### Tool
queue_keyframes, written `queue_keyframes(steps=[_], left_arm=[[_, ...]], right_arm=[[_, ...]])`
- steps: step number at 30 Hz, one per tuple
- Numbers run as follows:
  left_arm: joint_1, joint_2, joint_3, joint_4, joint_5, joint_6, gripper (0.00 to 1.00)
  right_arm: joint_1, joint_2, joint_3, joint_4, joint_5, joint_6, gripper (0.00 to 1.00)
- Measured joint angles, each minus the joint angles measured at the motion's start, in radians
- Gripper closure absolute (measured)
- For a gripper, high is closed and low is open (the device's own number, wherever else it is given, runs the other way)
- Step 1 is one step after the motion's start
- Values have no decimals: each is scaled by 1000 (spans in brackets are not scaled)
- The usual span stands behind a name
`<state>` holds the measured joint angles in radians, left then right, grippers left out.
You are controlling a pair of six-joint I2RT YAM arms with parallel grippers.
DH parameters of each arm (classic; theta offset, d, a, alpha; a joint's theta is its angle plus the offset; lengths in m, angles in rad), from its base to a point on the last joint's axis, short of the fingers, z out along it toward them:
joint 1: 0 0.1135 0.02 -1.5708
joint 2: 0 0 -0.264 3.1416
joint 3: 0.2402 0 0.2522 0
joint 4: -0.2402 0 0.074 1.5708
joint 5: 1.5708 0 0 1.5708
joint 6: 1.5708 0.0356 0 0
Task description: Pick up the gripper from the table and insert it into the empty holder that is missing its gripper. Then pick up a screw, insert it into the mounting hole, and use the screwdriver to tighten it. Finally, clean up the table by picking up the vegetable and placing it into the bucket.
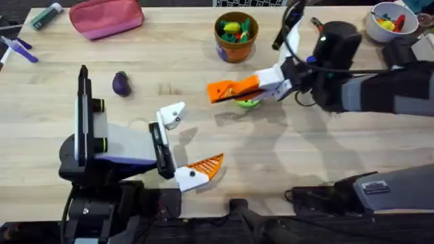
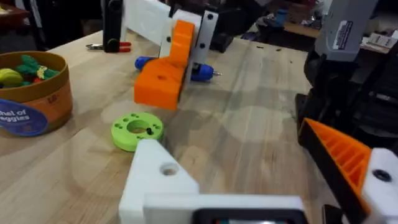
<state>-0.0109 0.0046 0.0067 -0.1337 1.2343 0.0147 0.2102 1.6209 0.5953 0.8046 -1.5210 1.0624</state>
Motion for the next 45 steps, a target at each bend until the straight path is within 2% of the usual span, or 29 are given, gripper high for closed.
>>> queue_keyframes(steps=[13,30,32,37,45], left_arm=[[0,0,0,0,0,0,16],[0,0,0,0,0,0,15],[0,0,0,0,0,0,16],[0,0,0,0,0,0,15],[0,0,0,0,0,0,15]], right_arm=[[144,31,11,-3,-2,15,991],[224,72,12,1,9,-22,991],[224,72,9,31,13,-9,991],[224,72,-50,234,48,72,991],[224,72,-80,259,84,188,991]])
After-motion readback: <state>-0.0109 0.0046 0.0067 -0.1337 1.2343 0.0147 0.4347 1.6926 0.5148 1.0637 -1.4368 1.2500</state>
